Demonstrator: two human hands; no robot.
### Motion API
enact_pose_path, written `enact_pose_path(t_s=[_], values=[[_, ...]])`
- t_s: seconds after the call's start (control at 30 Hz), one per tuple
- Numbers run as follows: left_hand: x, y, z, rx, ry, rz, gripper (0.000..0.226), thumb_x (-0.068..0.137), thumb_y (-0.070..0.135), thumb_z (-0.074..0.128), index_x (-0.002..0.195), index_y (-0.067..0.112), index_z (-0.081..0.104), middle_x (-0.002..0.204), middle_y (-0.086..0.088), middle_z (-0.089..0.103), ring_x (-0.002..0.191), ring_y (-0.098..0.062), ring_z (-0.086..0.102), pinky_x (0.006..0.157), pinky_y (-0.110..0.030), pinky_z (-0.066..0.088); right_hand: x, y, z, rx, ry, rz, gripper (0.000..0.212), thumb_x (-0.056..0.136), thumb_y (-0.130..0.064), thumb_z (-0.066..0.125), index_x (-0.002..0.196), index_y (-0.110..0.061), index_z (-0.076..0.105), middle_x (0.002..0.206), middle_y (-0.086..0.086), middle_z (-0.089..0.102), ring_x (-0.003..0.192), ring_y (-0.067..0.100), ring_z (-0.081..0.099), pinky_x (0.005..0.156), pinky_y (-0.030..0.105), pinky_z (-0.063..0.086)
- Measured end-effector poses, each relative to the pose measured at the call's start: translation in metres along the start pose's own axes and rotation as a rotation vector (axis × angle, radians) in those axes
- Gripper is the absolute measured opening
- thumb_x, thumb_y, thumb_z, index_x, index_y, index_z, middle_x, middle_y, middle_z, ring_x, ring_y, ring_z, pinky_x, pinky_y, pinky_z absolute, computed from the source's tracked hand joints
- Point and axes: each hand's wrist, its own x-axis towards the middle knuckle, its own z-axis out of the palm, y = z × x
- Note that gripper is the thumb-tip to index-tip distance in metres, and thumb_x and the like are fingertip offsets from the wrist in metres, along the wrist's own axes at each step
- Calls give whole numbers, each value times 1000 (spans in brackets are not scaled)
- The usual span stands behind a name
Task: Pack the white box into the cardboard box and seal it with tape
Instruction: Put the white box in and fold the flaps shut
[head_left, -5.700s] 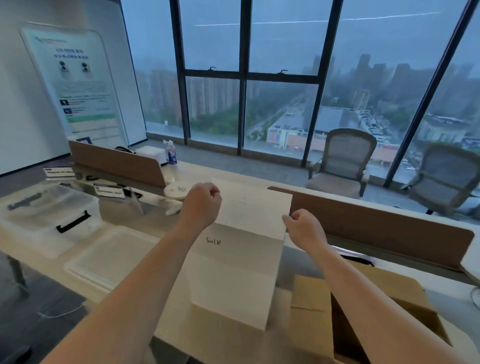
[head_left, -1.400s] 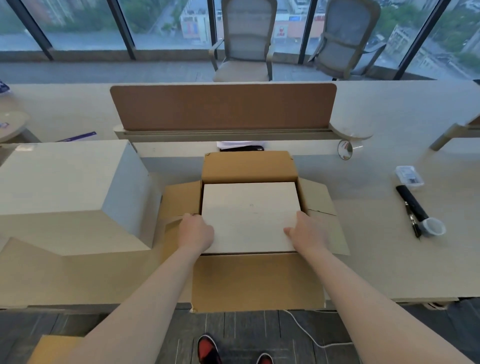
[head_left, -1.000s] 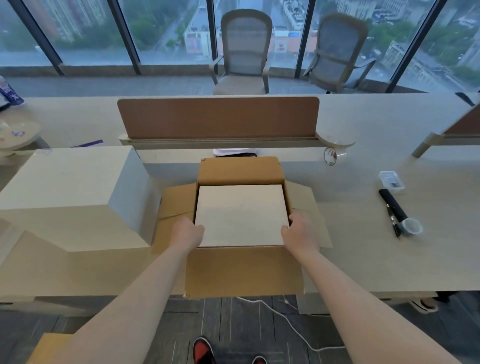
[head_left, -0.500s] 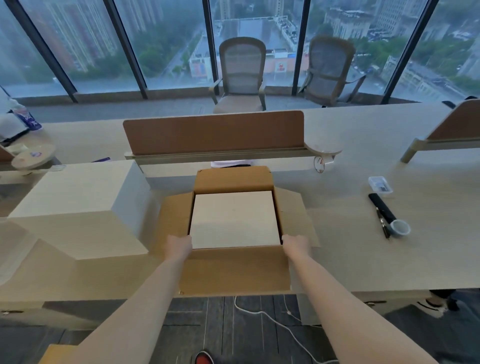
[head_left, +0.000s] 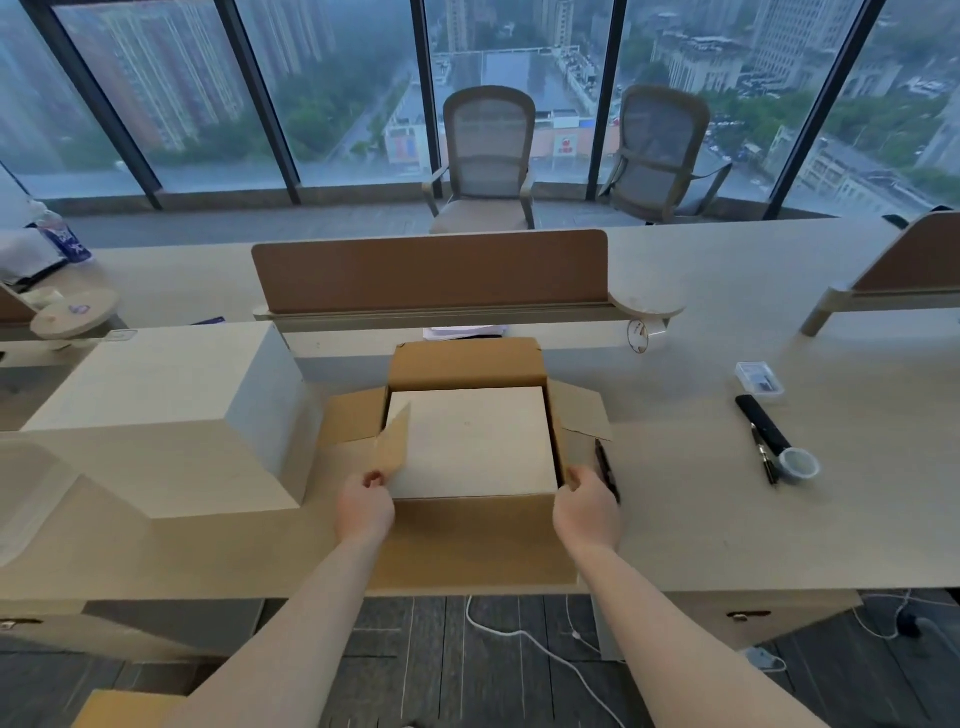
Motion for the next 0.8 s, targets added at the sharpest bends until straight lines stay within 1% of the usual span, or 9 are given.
enact_pose_path(t_s=[0.13,0.2,0.3,0.37,0.5,0.63,0.67,0.73,0.8], values=[[5,-4,5,135,-137,80,31,94,-1,42,105,9,70,116,-12,64,100,-27,53,86,-29,43,-1,-4,14,-115,-72,-190,37,94,-15,43,124,-20,65,127,-5,62,114,17,57,88,31,48],[11,-5,4,240,-168,105,29,91,0,42,94,4,71,111,-15,65,96,-29,53,86,-32,46,2,-4,19,-190,-90,-227,37,92,-16,42,119,-18,68,129,-2,61,117,18,54,95,35,49],[20,-8,5,372,-173,123,32,93,7,40,100,3,72,120,-16,59,114,-31,50,99,-35,42,6,1,26,-401,-118,-279,34,91,-19,41,105,-13,71,140,1,54,131,22,44,103,39,43],[24,-6,4,399,-168,135,35,96,11,38,108,5,70,128,-14,52,122,-30,46,104,-36,39,9,2,30,-475,-106,-304,33,91,-20,40,94,-13,71,140,1,53,129,23,43,101,40,42],[52,-8,4,364,-191,105,37,91,13,40,111,7,70,128,-15,57,117,-34,50,103,-43,44,18,-4,36,-433,-42,-323,28,93,-20,45,92,-11,71,132,4,59,119,23,48,99,40,44],[75,-2,3,232,-167,15,28,88,15,43,97,9,69,105,-7,64,97,-29,56,87,-33,47,34,-17,37,-230,30,-187,21,94,-15,50,102,-6,68,117,9,60,104,23,51,83,32,43],[76,6,0,197,-166,-7,21,92,12,44,85,11,64,90,-2,59,91,-25,51,81,-29,42,42,-22,37,-193,33,-133,21,93,-14,51,104,-6,67,115,10,60,102,24,52,81,32,40],[87,15,-3,155,-157,-63,31,96,8,43,67,16,47,73,1,45,87,-23,43,75,-27,34,58,-32,38,-127,32,-33,26,92,-13,50,111,-4,66,118,15,59,105,30,54,85,35,40],[104,19,-1,147,-184,-89,19,97,8,44,84,10,57,87,-7,54,97,-29,49,80,-31,37,74,-40,40,-42,29,82,35,92,-14,49,125,-5,61,128,17,56,117,33,53,95,36,40]])
